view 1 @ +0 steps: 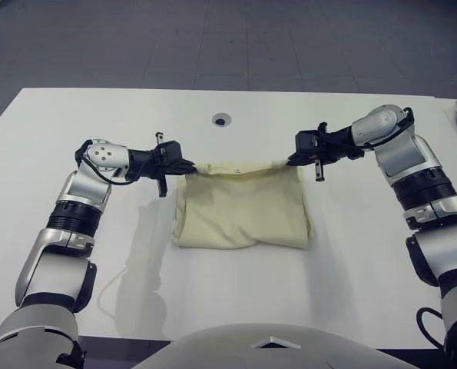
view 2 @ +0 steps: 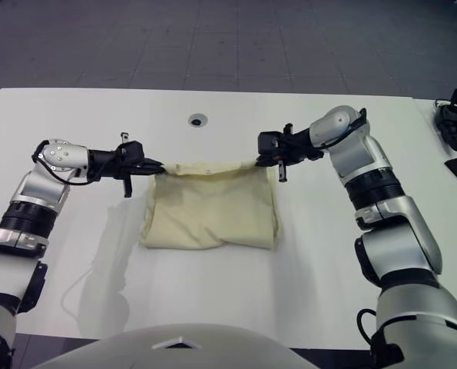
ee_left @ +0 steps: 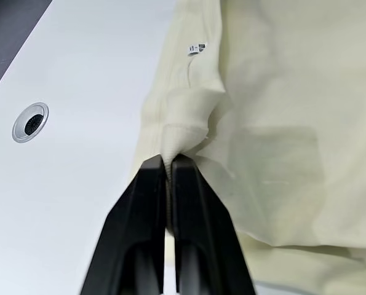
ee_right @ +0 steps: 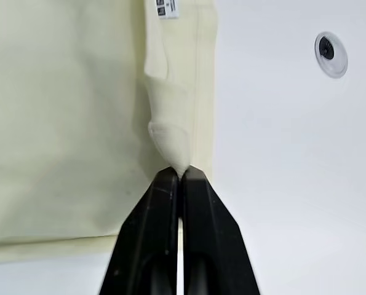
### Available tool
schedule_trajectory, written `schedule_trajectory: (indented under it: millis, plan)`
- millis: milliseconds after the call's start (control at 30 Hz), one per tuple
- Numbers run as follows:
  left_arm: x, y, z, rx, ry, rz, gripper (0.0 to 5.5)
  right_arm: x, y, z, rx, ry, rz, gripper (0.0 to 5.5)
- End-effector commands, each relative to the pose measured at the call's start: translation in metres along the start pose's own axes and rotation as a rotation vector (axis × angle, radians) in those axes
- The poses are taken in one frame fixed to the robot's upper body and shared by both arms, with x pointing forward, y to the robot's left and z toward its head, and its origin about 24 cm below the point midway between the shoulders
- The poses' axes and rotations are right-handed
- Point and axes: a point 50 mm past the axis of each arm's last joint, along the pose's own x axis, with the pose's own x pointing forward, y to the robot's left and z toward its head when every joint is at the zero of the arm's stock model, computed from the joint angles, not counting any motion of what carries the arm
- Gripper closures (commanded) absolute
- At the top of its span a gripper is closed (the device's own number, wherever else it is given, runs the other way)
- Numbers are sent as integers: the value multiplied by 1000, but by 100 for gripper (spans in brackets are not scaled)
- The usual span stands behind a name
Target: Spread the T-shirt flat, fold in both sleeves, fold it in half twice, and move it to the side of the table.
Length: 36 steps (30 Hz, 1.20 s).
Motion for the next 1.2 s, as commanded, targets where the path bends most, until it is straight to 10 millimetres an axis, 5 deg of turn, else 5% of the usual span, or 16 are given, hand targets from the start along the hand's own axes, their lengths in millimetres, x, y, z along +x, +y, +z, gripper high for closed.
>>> schedule_trajectory:
  millis: [33,567,1200]
  plan:
    - [-4,9,6,30,-5,36,548,2,-11,6,-37,2,-30,550]
    - [19,8,-16,45,94,146,548,16,-6,-7,0,70,11,550]
    - [26,29,-6,101,23,511,220,15,-19,-19,111,44,-260,264]
